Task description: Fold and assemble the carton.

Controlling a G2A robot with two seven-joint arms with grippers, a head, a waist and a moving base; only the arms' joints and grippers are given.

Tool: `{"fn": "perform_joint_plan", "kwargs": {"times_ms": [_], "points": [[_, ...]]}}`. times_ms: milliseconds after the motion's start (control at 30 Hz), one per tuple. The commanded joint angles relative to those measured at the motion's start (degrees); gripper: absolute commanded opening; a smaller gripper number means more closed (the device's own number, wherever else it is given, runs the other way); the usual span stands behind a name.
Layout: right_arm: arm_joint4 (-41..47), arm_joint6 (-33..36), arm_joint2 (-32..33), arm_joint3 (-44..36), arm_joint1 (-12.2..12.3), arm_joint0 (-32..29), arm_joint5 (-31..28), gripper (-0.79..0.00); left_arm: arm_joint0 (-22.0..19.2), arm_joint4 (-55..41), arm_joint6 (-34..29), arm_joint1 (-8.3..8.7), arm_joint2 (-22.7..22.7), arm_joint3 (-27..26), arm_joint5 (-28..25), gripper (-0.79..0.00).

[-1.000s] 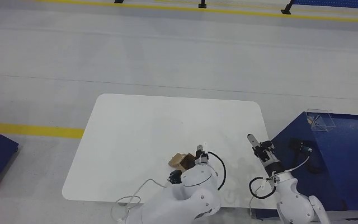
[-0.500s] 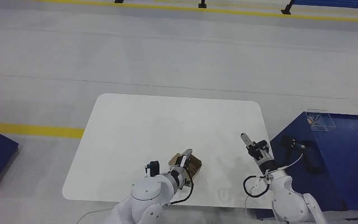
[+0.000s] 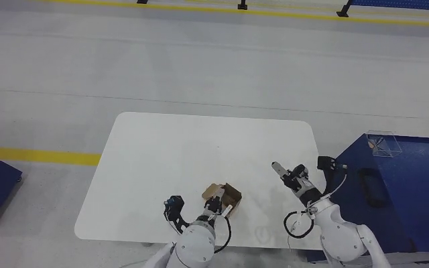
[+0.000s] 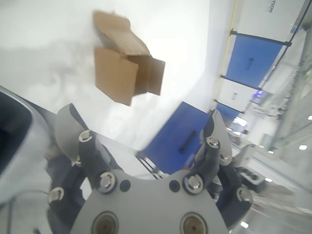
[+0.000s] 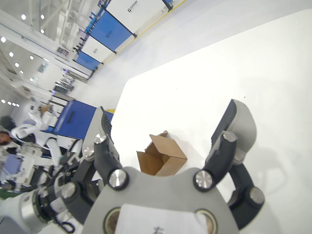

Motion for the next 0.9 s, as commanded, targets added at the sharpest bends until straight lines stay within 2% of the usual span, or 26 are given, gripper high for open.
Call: {"fn": "perform_joint_plan", "kwargs": {"times_ms": [0, 133, 200, 300, 400, 533, 700, 867], "points": [[-13.73, 2.58, -4.88, 1.43, -0.14, 2.25, 1.93, 0.0, 1.1, 4.7, -1.95, 1.29, 1.53, 0.65, -0.26, 0.0], [-22.86, 5.8, -12.37, 8.48, -0.88, 9.09, 6.28, 0.0, 0.73, 5.18, -5.63, 3.39, 2.98, 3.93, -0.26, 0.0], [-24.77, 7.07, -15.65, 12.47, -1.4, 12.09, 7.02, 0.0, -1.0, 3.6, -7.73, 4.02, 3.56, 6.53, -0.26, 0.0], [-25.97, 7.14, -19.18, 17.7, -2.27, 15.63, 8.87, 0.0, -4.43, -2.54, -7.8, 4.15, 3.14, 11.37, -0.26, 0.0], [-25.75, 8.24, -21.99, 21.08, -3.07, 18.02, 9.88, 0.0, -8.59, -7.6, -5.86, 4.06, 6.25, 15.38, -0.26, 0.0], [-26.93, 8.12, -24.45, 22.7, -3.68, 18.92, 9.48, 0.0, -14.16, -14.71, -2.0, 3.79, 11.08, 18.71, -0.26, 0.0], [-28.23, 7.81, -25.55, 21.94, -3.94, 17.67, 8.53, 0.0, -19.67, -24.45, 4.29, 3.57, 16.24, 20.09, -0.26, 0.0], [-30.0, 8.22, -26.53, 22.81, -4.27, 17.39, 8.79, 0.0, -24.47, -29.36, 4.29, 3.55, 18.98, 23.74, -0.26, 0.0]]}}
